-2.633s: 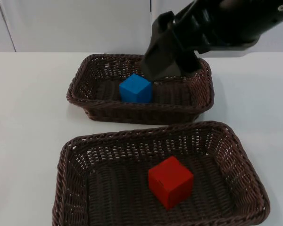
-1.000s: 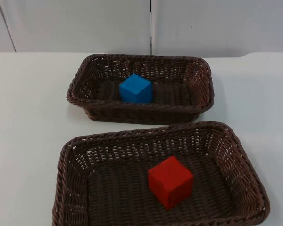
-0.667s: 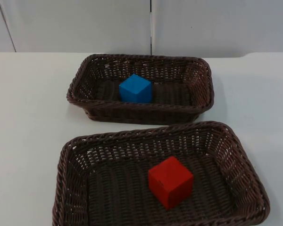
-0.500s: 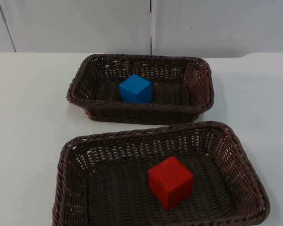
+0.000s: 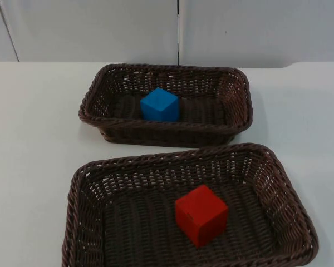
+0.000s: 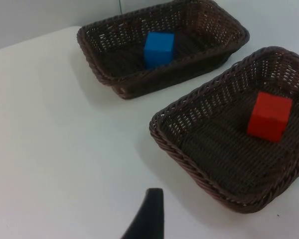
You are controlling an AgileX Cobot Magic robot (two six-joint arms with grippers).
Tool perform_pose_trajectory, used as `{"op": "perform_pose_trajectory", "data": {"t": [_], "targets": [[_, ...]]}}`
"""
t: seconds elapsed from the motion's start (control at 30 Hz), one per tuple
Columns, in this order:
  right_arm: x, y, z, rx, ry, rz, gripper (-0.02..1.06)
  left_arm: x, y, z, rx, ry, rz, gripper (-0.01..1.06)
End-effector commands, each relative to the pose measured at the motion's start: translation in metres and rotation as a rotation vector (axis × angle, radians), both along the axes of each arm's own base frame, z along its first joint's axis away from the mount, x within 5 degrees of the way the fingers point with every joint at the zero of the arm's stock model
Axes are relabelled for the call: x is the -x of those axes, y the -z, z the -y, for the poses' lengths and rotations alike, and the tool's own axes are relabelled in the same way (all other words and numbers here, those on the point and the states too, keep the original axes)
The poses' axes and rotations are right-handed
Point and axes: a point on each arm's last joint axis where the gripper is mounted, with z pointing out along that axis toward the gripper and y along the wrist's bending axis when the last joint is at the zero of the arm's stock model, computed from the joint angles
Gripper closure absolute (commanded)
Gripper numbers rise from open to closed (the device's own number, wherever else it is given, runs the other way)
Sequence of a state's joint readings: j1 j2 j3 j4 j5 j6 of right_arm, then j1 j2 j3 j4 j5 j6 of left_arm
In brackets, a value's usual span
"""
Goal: Pick up one cube with the left hand and place it into the upper basket. Pick up one cube with the right hand and place it into the lower basket.
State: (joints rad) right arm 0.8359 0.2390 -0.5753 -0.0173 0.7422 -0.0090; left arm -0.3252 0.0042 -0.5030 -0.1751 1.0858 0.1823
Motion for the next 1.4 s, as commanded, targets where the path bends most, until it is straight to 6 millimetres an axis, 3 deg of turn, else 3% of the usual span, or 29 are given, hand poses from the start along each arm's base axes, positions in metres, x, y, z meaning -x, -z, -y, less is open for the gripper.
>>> {"op": "perform_pose_trajectory", "data": {"t": [0.0, 0.53, 0.73, 0.83, 1.37], "targets": [[0.004, 0.003, 0.005, 0.008, 0.002, 0.000, 0.19, -0.001, 0.001, -0.001, 0.001, -0.007, 0.005, 0.22], [0.035, 0.021, 0.040, 0.030, 0.004, -0.015, 0.19, 0.000, 0.001, -0.001, 0.000, -0.007, 0.004, 0.22], [0.036, 0.029, 0.041, 0.086, 0.006, -0.077, 0.19, 0.000, 0.001, -0.001, 0.000, -0.007, 0.004, 0.22], [0.032, 0.043, 0.037, 0.121, 0.011, -0.116, 0.19, 0.000, 0.001, -0.001, 0.000, -0.007, 0.004, 0.22], [0.032, 0.042, 0.036, 0.113, 0.009, -0.113, 0.19, 0.000, 0.001, -0.001, 0.000, -0.007, 0.004, 0.22]]}}
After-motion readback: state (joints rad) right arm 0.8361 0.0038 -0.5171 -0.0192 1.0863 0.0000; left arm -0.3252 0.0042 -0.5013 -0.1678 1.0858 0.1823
